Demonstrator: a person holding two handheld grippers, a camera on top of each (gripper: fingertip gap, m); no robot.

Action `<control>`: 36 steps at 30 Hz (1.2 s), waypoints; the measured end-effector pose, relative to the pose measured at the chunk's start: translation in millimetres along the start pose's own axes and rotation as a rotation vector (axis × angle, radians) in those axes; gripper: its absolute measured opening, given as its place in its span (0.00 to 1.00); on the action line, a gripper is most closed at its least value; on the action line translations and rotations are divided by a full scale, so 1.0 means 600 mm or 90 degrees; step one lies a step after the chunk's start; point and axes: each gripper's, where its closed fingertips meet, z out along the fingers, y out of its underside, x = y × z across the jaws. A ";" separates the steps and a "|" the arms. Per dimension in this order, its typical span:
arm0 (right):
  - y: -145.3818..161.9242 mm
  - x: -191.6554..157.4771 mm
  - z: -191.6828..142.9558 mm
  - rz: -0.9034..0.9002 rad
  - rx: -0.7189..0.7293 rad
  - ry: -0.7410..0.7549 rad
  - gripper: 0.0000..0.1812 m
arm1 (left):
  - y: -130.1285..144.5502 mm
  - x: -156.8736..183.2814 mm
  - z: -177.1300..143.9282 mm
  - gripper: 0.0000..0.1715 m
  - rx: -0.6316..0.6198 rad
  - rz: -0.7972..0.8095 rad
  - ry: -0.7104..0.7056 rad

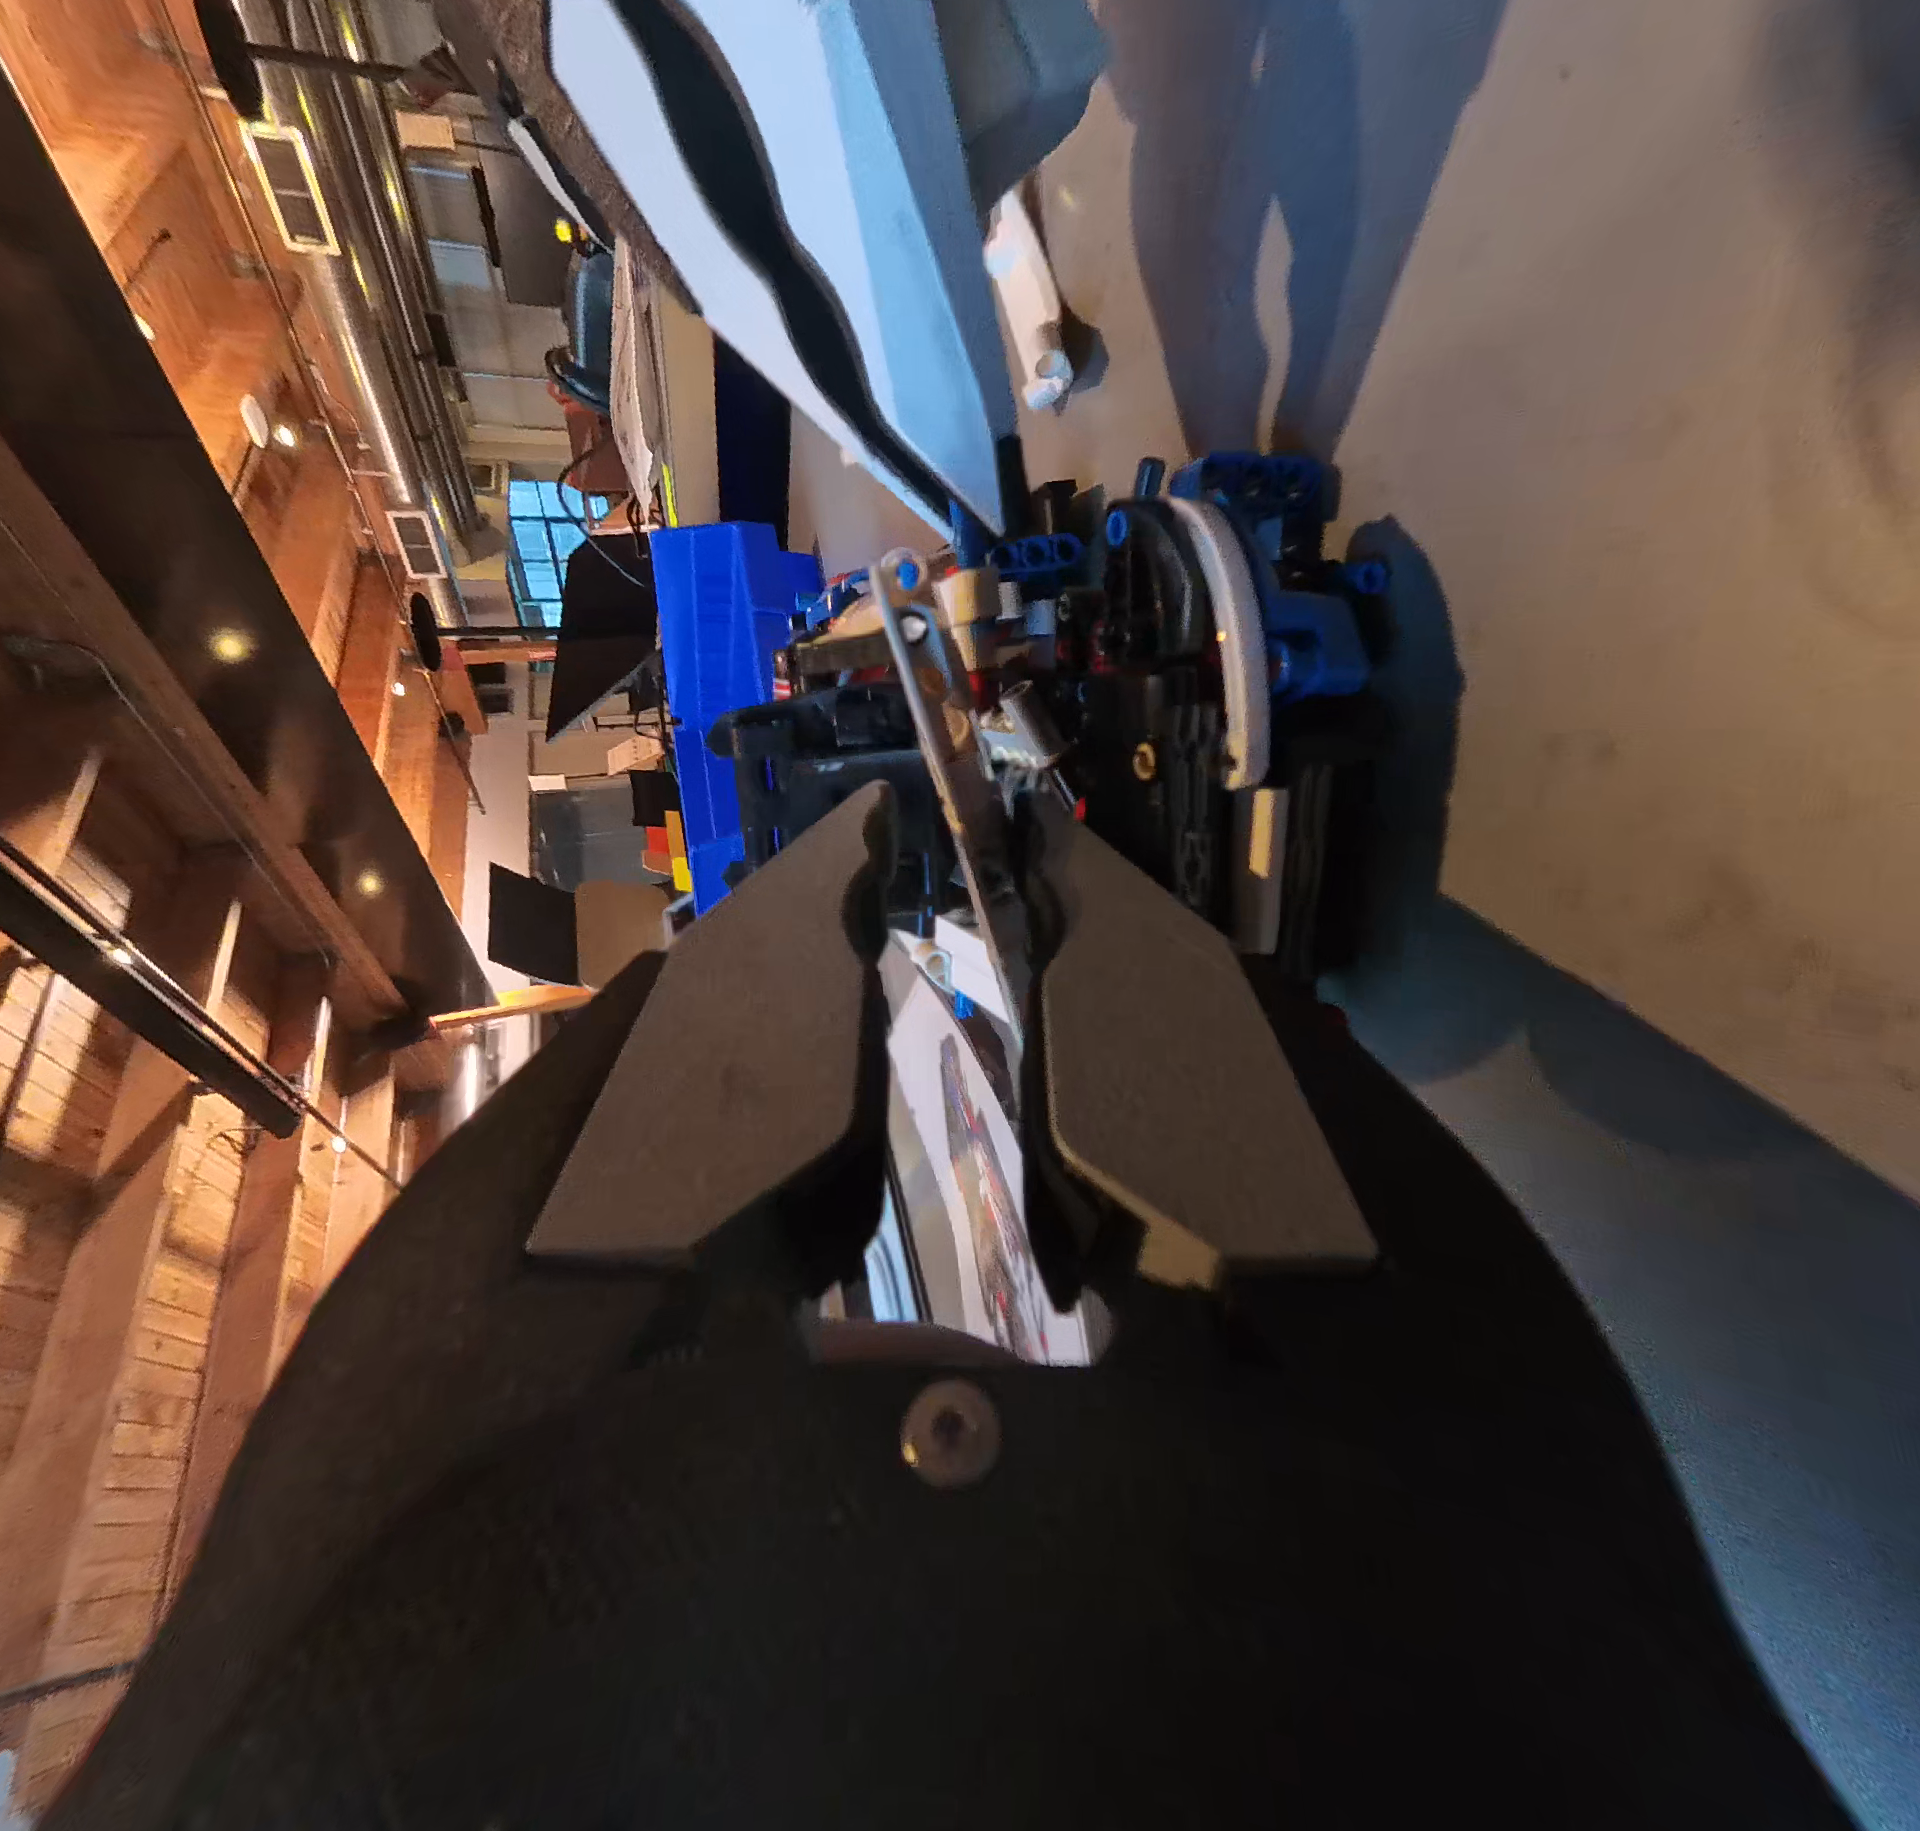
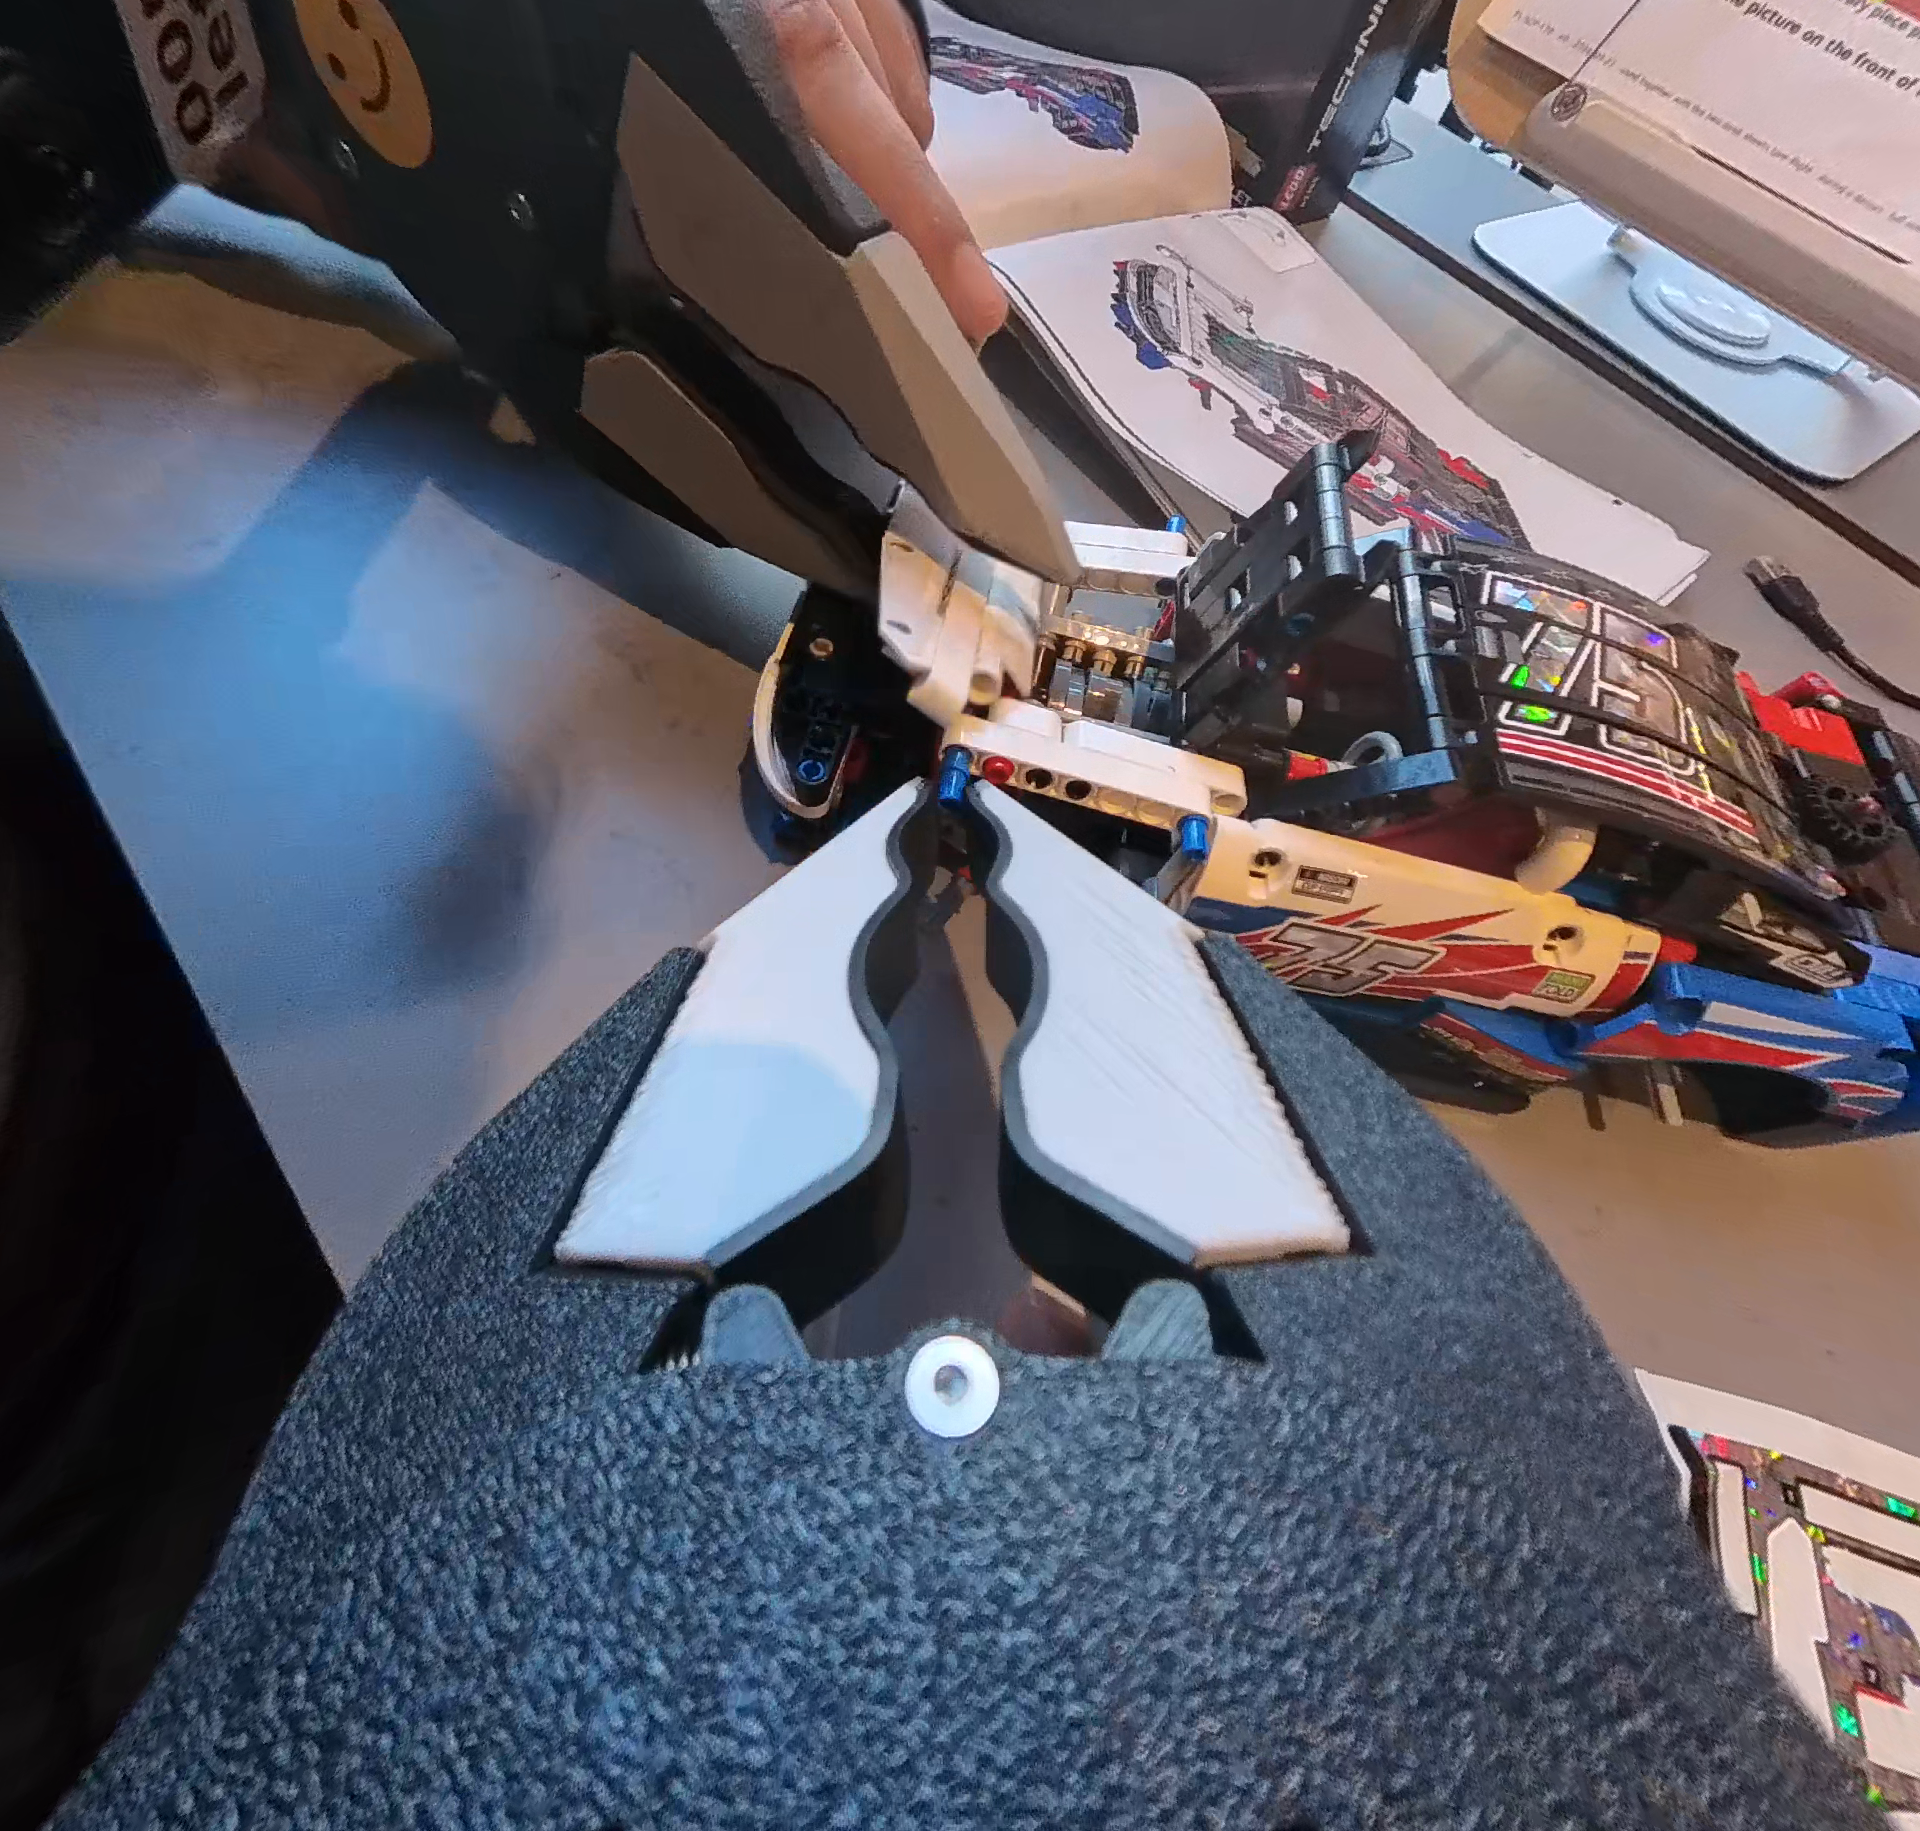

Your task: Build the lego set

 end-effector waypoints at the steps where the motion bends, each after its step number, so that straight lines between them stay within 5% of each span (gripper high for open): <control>1: 0.000 0.000 0.000 0.000 -0.001 0.000 0.02 | -0.006 0.001 -0.002 0.11 0.007 0.004 0.003; 8: 0.003 -0.001 0.002 0.007 -0.009 -0.003 0.02 | -0.023 0.001 -0.029 0.21 0.032 -0.102 0.072; 14: 0.003 -0.001 0.003 0.011 -0.010 -0.004 0.02 | -0.029 0.022 -0.021 0.05 0.028 -0.096 0.130; 25: 0.009 -0.004 0.010 0.035 -0.032 -0.020 0.02 | -0.028 0.022 -0.023 0.03 0.025 -0.105 0.094; 36: 0.006 -0.001 0.009 0.057 -0.023 -0.031 0.03 | -0.041 0.017 -0.034 0.09 0.153 -0.234 0.153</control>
